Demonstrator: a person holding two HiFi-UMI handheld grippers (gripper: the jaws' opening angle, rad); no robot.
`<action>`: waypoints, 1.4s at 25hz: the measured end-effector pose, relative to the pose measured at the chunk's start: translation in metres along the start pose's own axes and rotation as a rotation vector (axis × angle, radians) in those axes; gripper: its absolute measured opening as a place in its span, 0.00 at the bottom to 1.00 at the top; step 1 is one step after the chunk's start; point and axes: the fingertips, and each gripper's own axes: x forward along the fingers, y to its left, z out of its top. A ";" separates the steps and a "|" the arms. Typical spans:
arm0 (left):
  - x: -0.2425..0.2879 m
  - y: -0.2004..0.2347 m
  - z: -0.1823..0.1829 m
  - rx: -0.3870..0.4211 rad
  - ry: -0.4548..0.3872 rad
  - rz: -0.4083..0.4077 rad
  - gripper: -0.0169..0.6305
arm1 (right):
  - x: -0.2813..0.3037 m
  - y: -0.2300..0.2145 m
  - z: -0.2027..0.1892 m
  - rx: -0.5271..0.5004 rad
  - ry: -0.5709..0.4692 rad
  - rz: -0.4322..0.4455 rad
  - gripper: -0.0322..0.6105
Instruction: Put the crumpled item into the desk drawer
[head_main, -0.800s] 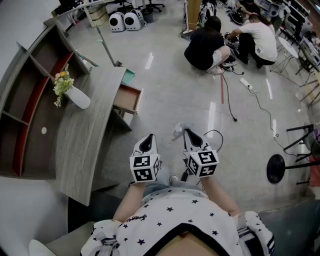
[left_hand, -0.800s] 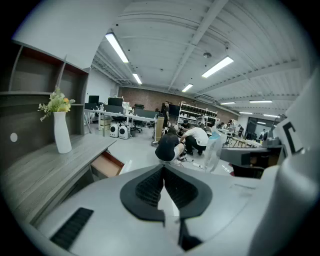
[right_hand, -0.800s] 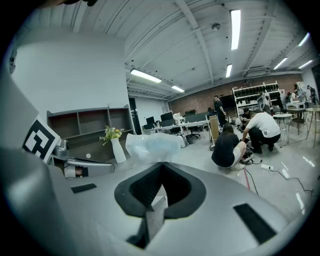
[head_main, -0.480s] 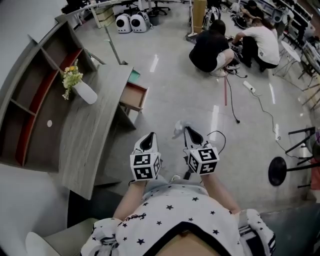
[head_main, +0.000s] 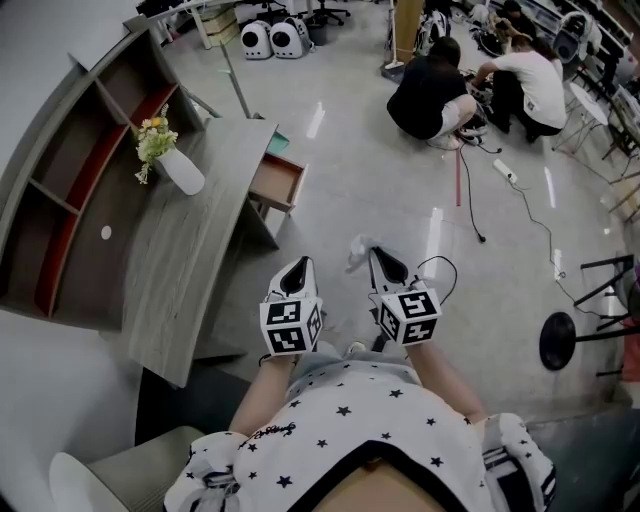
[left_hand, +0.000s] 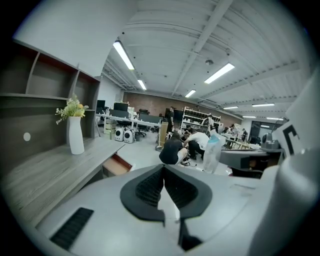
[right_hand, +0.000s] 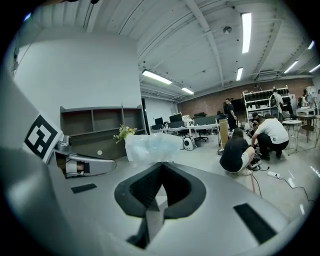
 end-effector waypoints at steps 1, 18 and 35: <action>-0.001 0.000 0.000 0.000 0.000 0.003 0.05 | 0.000 0.001 0.000 -0.003 0.001 0.005 0.04; -0.004 0.021 -0.012 -0.059 0.007 0.112 0.05 | 0.021 0.005 -0.001 -0.005 0.015 0.097 0.04; 0.090 0.090 0.033 -0.098 -0.014 0.160 0.05 | 0.145 -0.023 0.040 -0.052 0.020 0.141 0.04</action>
